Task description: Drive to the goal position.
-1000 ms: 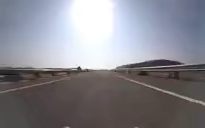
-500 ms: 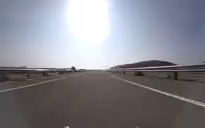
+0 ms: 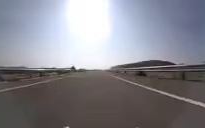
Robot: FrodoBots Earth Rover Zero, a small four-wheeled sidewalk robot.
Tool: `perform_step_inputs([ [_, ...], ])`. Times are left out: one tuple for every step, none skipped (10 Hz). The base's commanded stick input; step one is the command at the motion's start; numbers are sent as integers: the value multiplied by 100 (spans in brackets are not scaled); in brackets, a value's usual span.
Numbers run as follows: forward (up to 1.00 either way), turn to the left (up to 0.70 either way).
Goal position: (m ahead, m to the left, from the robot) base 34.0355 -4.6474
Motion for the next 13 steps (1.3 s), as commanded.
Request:
perform_step_inputs([
  [100,1],
  [100,2],
  [100,3],
  [100,3],
  [100,3],
  [100,3],
  [100,3],
  [100,3],
  [100,3],
  [100,3],
  [100,3],
  [100,3],
  [100,3],
])
